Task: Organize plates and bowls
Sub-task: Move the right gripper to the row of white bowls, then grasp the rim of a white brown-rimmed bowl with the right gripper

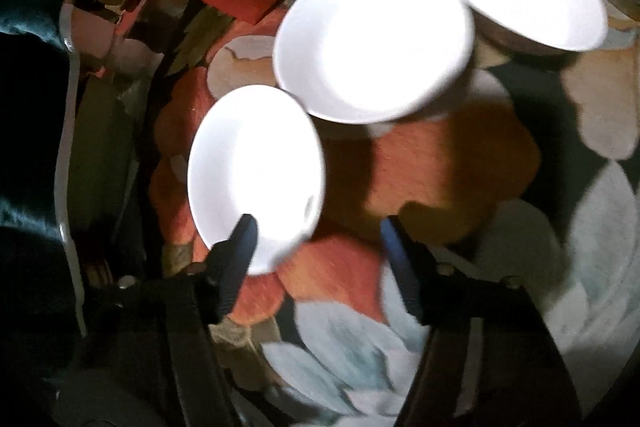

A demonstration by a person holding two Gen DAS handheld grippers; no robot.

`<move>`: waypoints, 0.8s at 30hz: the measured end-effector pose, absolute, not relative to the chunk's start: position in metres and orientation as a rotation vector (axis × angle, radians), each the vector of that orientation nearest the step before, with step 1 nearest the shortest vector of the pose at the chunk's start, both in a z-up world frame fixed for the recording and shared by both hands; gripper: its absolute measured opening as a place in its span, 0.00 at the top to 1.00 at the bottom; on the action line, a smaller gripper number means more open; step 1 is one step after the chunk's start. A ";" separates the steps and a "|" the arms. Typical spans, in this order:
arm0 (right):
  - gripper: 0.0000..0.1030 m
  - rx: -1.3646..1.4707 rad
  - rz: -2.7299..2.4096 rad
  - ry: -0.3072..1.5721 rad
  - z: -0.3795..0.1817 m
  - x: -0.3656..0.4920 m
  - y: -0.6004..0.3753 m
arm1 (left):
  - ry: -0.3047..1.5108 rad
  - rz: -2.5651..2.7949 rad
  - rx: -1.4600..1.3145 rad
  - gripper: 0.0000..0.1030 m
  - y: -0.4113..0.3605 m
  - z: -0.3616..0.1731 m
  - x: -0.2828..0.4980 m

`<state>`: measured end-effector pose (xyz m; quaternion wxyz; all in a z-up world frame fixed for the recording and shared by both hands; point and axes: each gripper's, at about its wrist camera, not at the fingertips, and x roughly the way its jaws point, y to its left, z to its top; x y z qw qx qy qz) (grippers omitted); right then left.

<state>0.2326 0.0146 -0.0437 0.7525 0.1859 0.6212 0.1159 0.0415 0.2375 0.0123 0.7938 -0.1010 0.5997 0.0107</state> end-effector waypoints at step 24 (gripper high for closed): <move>0.82 -0.021 0.661 1.506 -0.036 0.168 0.024 | 1.295 0.002 -0.233 0.17 0.216 -0.010 0.091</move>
